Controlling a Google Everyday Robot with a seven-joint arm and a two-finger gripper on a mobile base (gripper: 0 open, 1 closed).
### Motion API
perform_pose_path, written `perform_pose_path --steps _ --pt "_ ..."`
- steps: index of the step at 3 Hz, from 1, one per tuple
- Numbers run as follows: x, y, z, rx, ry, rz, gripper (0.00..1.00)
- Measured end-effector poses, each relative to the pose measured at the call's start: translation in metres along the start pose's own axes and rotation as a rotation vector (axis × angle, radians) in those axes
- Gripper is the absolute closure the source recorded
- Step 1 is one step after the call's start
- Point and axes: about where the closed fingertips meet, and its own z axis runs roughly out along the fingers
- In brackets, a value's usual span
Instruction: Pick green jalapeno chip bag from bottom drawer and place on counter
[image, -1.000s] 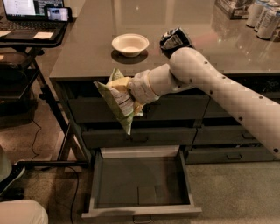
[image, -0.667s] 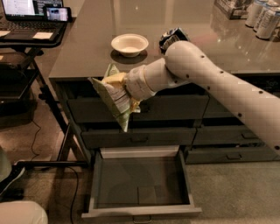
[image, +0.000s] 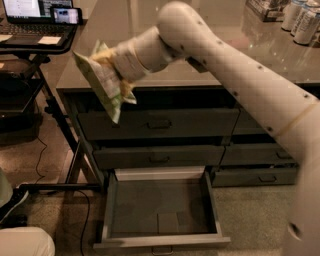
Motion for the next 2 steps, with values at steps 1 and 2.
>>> perform_pose_path --steps 1,2 --pt "0.018 -0.053 0.017 0.026 0.003 0.036 1.00" --pt "0.034 -0.088 0.025 0.029 0.086 0.077 1.00"
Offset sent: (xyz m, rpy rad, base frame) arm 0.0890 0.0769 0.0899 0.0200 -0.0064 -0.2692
